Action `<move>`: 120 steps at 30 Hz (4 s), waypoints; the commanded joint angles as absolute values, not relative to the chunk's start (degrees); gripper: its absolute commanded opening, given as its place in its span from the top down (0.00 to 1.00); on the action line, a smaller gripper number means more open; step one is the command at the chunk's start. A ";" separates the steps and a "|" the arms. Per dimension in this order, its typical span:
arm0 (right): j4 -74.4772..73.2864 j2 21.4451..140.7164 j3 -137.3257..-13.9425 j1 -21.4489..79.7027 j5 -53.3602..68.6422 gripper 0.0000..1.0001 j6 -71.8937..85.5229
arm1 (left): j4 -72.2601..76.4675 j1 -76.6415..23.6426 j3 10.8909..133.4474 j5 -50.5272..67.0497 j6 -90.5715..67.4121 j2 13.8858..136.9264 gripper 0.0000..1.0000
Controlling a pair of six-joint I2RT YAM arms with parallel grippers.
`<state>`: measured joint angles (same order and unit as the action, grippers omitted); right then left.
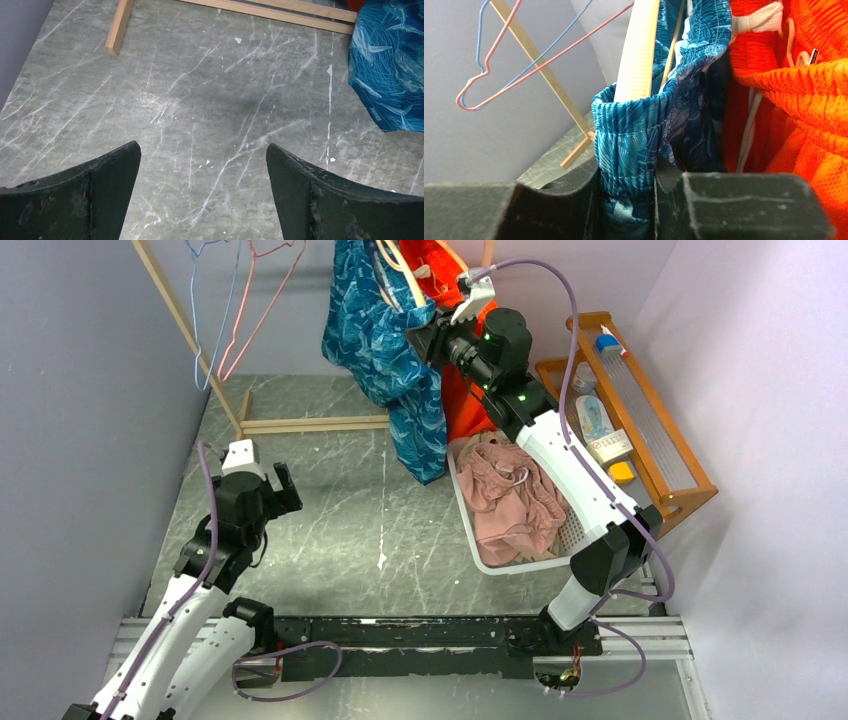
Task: Remove the shorts from the hanger
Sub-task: Pick up the hanger from the clothes rod.
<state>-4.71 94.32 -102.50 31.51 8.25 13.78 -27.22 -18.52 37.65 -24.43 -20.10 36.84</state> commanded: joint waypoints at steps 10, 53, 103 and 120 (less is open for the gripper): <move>5.29 92.42 -104.86 31.51 11.63 1.00 15.79 | -25.40 -17.95 37.71 -25.58 -19.56 36.31 0.01; 9.24 93.68 -105.94 31.55 8.69 1.00 16.49 | -25.20 -17.81 37.62 -24.94 -19.34 36.56 0.01; 4.15 87.90 -98.99 32.21 14.63 1.00 14.37 | -25.07 -17.75 37.62 -24.61 -19.15 36.43 0.01; 3.51 71.57 -67.92 32.83 25.84 1.00 8.42 | -25.47 -17.70 38.19 -23.40 -18.08 35.17 0.01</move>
